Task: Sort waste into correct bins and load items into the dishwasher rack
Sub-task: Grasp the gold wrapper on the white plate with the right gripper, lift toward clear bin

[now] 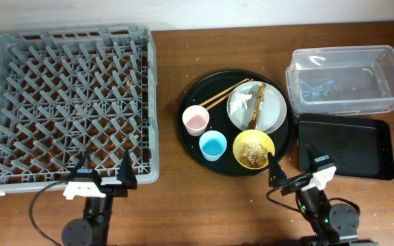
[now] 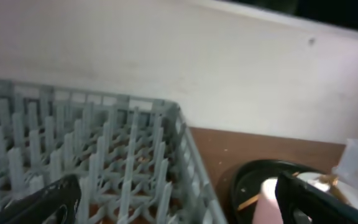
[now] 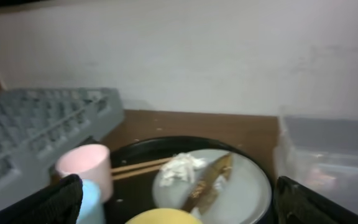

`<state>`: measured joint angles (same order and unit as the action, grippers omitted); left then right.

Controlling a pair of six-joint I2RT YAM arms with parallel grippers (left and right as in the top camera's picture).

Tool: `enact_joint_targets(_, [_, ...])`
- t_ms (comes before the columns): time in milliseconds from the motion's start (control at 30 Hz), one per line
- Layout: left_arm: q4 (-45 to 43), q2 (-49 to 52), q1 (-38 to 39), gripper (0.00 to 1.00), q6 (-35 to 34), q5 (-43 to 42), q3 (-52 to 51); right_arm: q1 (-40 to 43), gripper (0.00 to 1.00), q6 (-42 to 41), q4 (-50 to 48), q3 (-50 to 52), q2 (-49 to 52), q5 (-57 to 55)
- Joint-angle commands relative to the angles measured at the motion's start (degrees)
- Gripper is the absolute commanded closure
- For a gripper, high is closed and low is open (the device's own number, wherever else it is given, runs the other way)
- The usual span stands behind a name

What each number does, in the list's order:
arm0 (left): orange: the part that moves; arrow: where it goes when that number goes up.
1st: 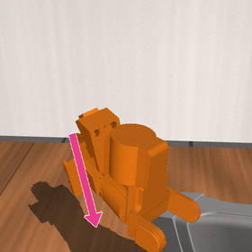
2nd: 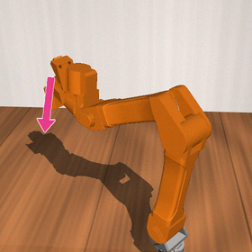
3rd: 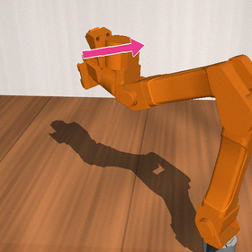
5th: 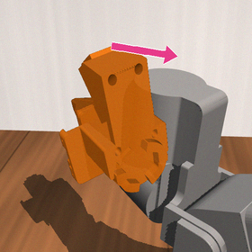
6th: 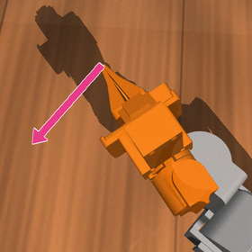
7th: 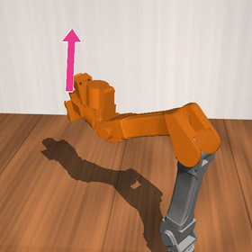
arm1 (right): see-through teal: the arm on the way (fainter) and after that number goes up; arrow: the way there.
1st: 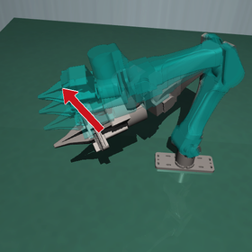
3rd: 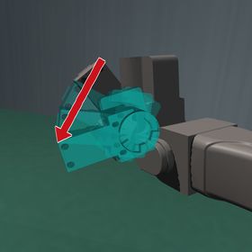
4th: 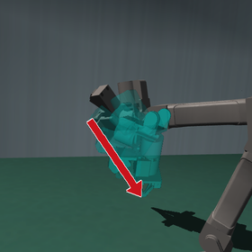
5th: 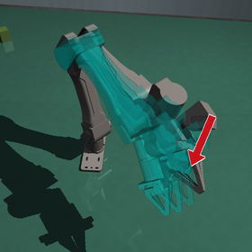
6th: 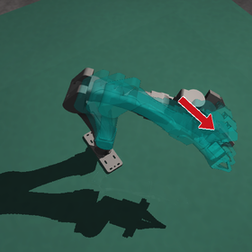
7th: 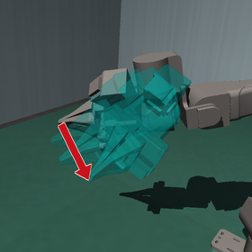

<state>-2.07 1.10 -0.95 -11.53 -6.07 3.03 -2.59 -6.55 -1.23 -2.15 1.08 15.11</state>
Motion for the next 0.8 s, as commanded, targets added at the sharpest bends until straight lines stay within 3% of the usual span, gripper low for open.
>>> enact_joint_targets(0, [6.9,6.4,-0.2,0.01,0.9,-4.5,11.5,0.4,0.02,-3.2,8.1,-12.6,4.7,2.7])
enact_joint_targets(133, [23.4,28.0,-0.2,0.01,1.2,-6.8,33.1,0.4,0.02,-3.2,29.1,-34.4,24.4,2.7])
enact_joint_targets(167, [33.2,39.3,-0.2,0.01,1.2,-9.4,44.9,0.4,0.02,-3.2,38.4,-44.7,34.8,2.7])
enact_joint_targets(233, [45.3,50.7,-0.2,0.01,1.2,-11.1,57.6,0.4,0.02,-3.2,44.6,-56.2,47.8,2.4])
enact_joint_targets(333, [50.8,60.0,-0.2,0.01,0.5,-13.9,66.0,0.4,0.06,-3.9,40.3,-60.5,59.6,10.9])
enact_joint_targets(367, [51.2,61.7,-0.2,0.01,0.5,-20.7,66.0,0.4,0.11,-4.5,38.7,-60.5,65.9,10.4])
enact_joint_targets(467, [51.0,64.2,-0.2,0.01,0.6,-21.3,66.0,0.3,0.35,-4.7,31.2,-60.5,84.3,4.0])
enact_joint_targets(533, [51.2,65.3,0.0,0.01,0.6,-21.3,66.0,0.3,0.43,-4.7,25.1,-60.5,93.5,2.4])
enact_joint_targets(600, [51.6,66.7,1.2,0.01,1.0,-21.1,66.0,0.3,0.45,-4.9,17.4,-60.5,104.7,-0.6])
enact_joint_targets(667, [51.9,67.9,2.1,0.01,1.0,-21.0,66.0,0.3,0.63,-4.9,15.3,-60.5,108.6,-0.7])
enact_joint_targets(733, [52.6,68.7,2.1,0.01,1.0,-21.0,66.0,0.3,0.67,-4.9,16.1,-60.5,108.7,-0.8])
enact_joint_targets(767, [52.9,68.7,2.1,0.01,1.0,-21.0,66.0,0.3,0.83,-4.9,17.2,-60.5,108.8,-1.5])
